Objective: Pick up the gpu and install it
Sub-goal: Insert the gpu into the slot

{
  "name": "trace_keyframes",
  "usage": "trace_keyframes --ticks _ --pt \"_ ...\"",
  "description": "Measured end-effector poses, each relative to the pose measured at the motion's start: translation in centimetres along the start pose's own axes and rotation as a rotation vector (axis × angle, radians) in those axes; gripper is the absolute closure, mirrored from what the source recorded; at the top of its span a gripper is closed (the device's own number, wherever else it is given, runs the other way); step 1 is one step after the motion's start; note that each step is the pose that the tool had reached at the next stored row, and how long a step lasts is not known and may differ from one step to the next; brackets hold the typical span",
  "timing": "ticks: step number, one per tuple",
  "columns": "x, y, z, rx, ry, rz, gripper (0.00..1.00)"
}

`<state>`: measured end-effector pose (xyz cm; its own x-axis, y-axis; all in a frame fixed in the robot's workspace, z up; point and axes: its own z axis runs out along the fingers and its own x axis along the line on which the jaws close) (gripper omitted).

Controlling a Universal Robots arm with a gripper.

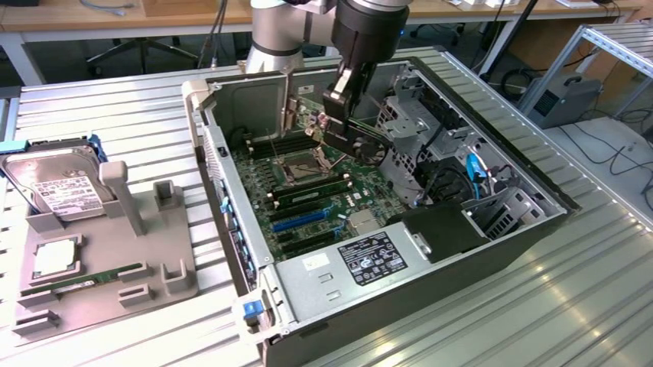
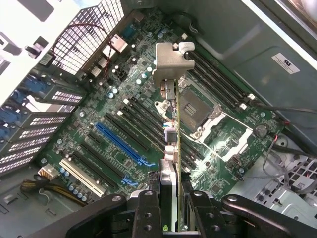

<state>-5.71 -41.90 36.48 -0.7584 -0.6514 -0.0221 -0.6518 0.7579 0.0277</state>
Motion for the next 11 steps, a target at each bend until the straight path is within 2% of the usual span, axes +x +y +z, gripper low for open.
trace_keyframes --ticks 11 --pt "0.00 0.00 0.02 -0.0001 0.0007 -0.016 0.73"
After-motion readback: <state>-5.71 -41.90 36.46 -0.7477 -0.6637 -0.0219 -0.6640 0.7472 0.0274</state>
